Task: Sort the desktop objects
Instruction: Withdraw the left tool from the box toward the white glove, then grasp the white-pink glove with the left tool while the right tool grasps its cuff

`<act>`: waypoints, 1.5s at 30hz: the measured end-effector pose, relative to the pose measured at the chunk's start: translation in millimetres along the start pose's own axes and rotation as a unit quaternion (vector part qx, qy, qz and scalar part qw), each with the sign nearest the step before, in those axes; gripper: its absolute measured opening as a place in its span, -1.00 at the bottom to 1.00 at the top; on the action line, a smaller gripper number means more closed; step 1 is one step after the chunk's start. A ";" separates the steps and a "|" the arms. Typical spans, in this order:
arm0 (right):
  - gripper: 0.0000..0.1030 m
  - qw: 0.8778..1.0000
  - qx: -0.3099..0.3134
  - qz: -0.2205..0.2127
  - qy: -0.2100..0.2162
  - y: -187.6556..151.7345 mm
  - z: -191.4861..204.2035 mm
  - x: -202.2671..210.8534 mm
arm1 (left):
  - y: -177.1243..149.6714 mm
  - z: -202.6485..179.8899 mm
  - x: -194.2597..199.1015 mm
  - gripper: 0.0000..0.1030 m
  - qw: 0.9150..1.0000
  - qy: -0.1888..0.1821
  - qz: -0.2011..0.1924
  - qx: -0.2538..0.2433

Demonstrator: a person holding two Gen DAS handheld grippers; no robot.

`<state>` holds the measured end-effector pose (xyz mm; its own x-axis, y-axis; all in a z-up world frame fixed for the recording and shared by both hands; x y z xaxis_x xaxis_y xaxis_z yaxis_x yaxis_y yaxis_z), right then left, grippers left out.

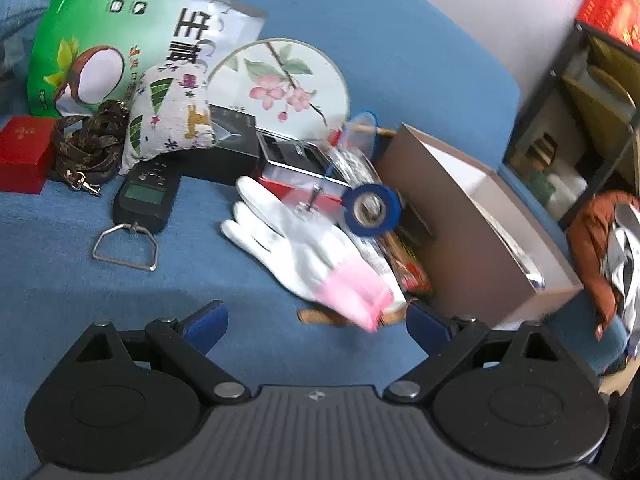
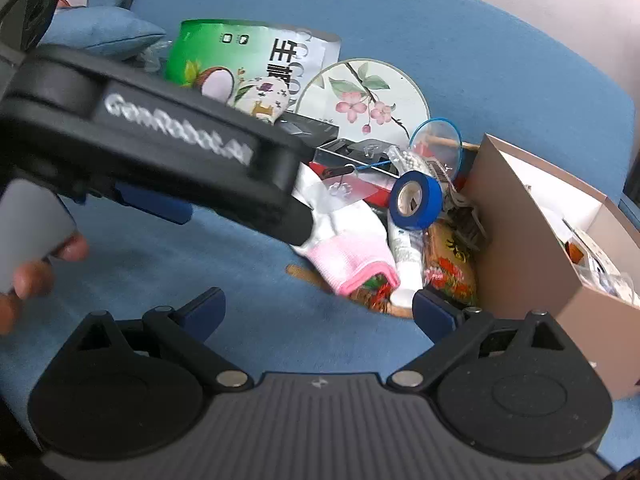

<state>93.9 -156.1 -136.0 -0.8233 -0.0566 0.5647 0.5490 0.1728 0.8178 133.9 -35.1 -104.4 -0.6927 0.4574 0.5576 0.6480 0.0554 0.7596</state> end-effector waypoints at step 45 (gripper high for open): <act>-0.13 0.988 -0.043 0.021 0.145 -7.0 29.4 33.7 | -22.0 46.5 9.3 -0.68 0.997 0.047 0.061 0.013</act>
<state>58.1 -130.3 -125.9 -0.7303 -0.3335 0.5962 0.6021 0.0981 0.7924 128.0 9.2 -131.5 -0.6335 0.3775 0.6754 0.7367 0.0274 0.6757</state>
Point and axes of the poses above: each gripper's, at about its wrist camera, not at the fingertips, and x roughly against the way its jaws point, z to its left, y to its top, the point moved 9 cm from there along -x, roughly the way its jaws point, and after that the axes turned 7 degrees about -x, right-handed, at the moved point
